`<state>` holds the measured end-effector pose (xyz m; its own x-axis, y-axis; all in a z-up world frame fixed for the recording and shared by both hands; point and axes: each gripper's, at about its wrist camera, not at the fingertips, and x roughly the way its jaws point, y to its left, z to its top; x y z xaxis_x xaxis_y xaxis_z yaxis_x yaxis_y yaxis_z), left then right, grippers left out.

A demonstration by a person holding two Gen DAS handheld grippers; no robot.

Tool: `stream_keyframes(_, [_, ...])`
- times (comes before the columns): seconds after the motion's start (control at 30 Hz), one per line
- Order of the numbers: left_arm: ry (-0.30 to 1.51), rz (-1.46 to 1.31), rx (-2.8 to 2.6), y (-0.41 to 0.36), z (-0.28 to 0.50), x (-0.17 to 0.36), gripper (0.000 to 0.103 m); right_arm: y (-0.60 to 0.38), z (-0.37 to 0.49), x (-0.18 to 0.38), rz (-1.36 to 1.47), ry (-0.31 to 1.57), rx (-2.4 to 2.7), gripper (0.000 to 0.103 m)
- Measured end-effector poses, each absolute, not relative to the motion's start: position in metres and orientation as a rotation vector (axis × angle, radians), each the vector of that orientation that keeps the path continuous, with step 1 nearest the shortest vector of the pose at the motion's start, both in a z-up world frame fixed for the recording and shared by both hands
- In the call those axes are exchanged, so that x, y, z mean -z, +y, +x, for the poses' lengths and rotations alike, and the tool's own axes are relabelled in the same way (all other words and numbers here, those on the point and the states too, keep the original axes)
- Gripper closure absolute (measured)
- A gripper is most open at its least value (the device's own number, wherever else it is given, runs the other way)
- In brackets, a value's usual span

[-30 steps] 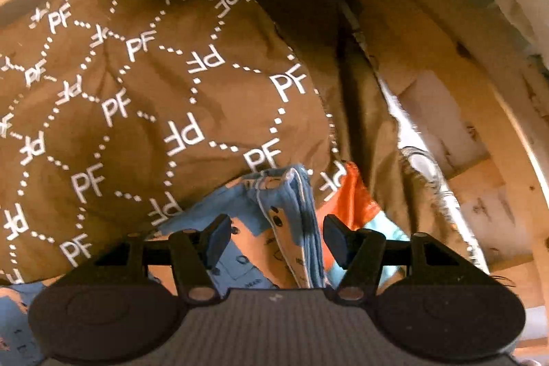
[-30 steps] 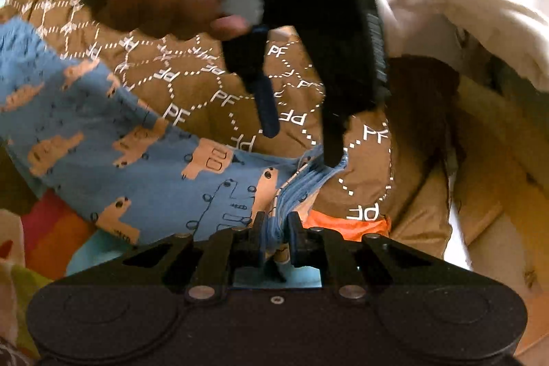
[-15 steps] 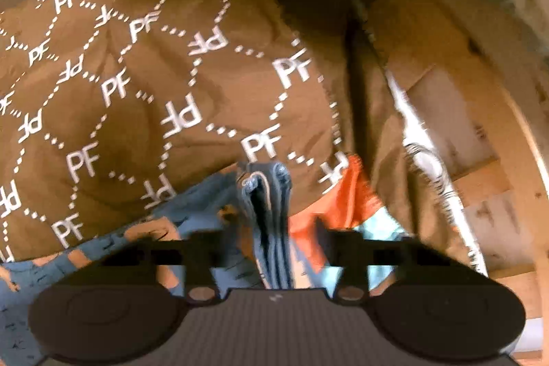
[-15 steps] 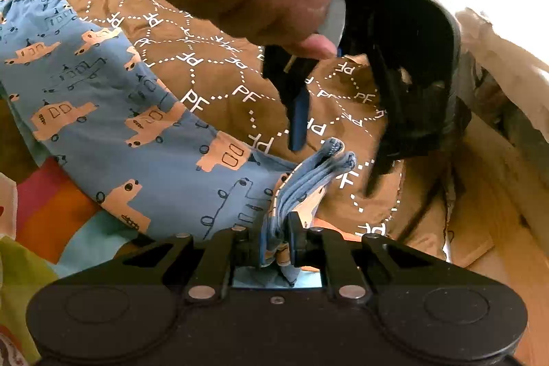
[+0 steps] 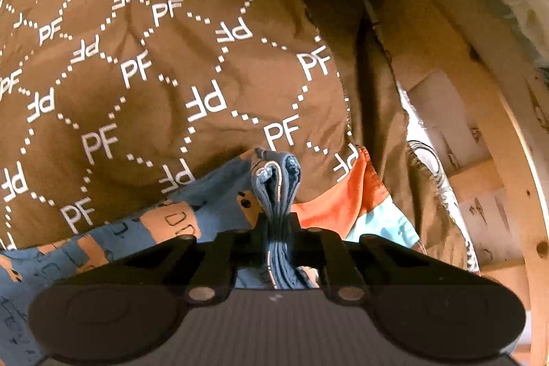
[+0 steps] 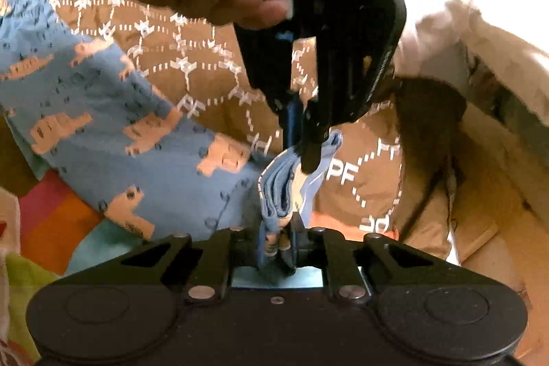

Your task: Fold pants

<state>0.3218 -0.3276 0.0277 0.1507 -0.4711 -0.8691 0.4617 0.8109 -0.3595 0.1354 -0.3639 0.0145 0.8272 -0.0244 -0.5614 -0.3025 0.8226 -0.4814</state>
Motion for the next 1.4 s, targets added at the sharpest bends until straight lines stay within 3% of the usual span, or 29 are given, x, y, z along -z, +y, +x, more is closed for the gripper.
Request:
stream_keyframes(0.27, [1.136, -0.053, 0.746, -0.216, 0.303, -0.041, 0.092, -0.316, 0.12, -0.037, -0.593, 0.534, -0.318, 0.09])
stream_keyframes(0.47, [1.146, -0.098, 0.7, -0.137, 0.298, -0.022, 0.092, -0.259, 0.131, -0.03, -0.543, 0.61, -0.501, 0.09])
stream_keyframes(0.87, [1.168, -0.017, 0.672, -0.06, 0.298, 0.018, 0.092, -0.168, 0.145, 0.003, -0.592, 0.718, -0.636, 0.089])
stream_keyframes(1.0, [1.177, 0.032, 0.639, -0.054, 0.302, 0.035, 0.082, -0.155, 0.149, 0.022, -0.628, 0.759, -0.645, 0.085])
stream_keyframes(1.07, [1.181, 0.037, 0.642, -0.053, 0.305, 0.04, 0.063, -0.15, 0.147, 0.029, -0.651, 0.753, -0.64, 0.083])
stream_keyframes(1.23, [1.169, -0.001, 0.63, -0.049, 0.313, 0.037, 0.044, -0.15, 0.141, 0.028, -0.666, 0.729, -0.636, 0.08])
stream_keyframes(1.4, [1.137, -0.021, 0.591, -0.043, 0.318, 0.033, 0.042, -0.153, 0.142, 0.027, -0.674, 0.711, -0.626, 0.07])
